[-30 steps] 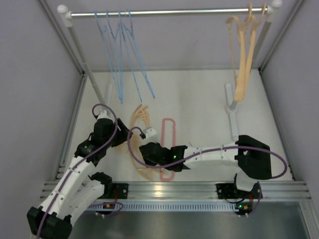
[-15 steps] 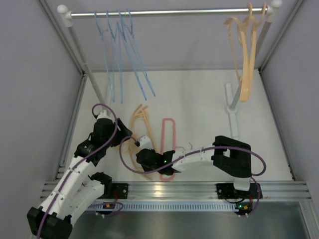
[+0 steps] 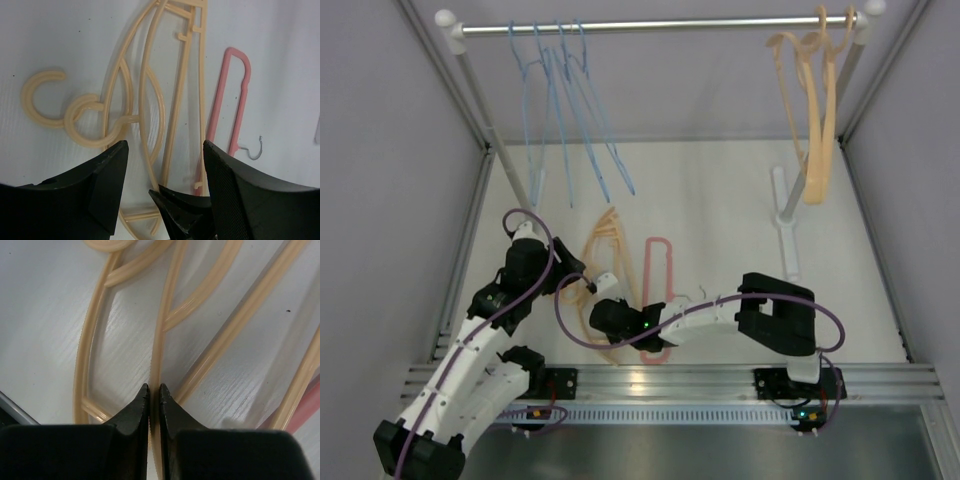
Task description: Organize the hangers
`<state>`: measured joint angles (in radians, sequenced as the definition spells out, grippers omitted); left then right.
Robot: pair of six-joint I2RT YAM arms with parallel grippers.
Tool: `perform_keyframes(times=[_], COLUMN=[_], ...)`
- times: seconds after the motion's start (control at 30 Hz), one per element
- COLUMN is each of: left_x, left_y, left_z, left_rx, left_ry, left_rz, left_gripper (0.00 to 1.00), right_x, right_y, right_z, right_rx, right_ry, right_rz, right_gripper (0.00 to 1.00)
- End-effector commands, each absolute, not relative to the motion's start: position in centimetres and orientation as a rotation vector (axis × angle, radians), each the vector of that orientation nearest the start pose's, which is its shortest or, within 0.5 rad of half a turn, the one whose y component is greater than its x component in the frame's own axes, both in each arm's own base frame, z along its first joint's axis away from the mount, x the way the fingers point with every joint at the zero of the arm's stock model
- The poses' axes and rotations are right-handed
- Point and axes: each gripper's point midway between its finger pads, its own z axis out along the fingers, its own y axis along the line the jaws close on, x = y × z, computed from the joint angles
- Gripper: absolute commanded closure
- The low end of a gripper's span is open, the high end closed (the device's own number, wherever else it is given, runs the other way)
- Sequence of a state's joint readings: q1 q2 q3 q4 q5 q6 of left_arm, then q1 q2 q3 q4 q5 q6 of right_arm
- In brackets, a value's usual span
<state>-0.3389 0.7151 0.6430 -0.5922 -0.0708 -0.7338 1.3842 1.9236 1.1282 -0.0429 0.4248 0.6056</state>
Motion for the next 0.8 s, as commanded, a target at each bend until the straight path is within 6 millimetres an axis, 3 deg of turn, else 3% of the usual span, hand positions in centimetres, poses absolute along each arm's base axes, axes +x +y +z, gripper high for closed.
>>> perform_keyframes(times=[0.0, 0.27, 0.53, 0.67, 0.77], left_x=[22.9, 22.7, 22.4, 22.4, 22.3], left_y=[-9.6, -9.5, -9.7, -9.8, -9.9], left_z=[15.4, 16.0, 15.2, 15.1, 15.3], left_rx=[-0.488, -0.473, -0.502, -0.502, -0.502], left_ry=[2.208, 2.190, 2.210, 2.211, 2.205], left_rz=[-0.512, -0.516, -0.534, -0.538, -0.548], left_gripper=[0.34, 0.34, 0.35, 0.35, 0.35], right_x=[12.6, 12.5, 12.6, 12.5, 12.4], right_y=[45.8, 45.1, 42.2, 40.7, 38.8], right_z=[3.7, 7.9, 13.3, 14.5, 14.2], right_rx=[-0.706, -0.648, -0.553, -0.518, -0.496], right_ry=[2.235, 2.192, 2.137, 2.133, 2.167], right_rz=[0.540, 0.593, 0.657, 0.672, 0.623], right_gripper=[1.00, 1.00, 1.00, 1.00, 1.00])
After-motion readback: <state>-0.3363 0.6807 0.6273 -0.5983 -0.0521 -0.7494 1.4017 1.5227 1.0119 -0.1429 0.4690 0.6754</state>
